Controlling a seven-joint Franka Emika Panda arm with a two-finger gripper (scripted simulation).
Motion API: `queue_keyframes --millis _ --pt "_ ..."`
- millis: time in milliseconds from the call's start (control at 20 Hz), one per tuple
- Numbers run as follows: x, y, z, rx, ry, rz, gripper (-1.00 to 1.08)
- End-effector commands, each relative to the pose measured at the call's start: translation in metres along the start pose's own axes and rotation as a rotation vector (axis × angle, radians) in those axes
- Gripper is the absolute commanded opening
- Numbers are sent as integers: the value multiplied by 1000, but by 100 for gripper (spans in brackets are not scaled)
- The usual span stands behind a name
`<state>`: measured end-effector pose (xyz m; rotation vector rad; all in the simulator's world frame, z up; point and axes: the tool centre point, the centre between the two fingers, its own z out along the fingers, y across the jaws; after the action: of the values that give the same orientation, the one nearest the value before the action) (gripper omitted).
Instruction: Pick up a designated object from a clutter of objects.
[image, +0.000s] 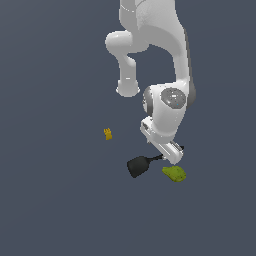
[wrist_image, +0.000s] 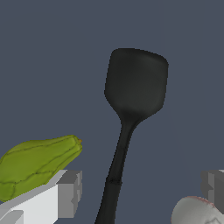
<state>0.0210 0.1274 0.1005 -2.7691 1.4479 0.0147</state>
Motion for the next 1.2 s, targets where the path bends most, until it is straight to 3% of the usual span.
queue_keyframes --millis 0,450,1150 --pt "-5 -1 10 -3 4 47 100" --pt "-16 -2 31 -9 15 140 100" --pt "-17 -1 59 -10 16 148 100"
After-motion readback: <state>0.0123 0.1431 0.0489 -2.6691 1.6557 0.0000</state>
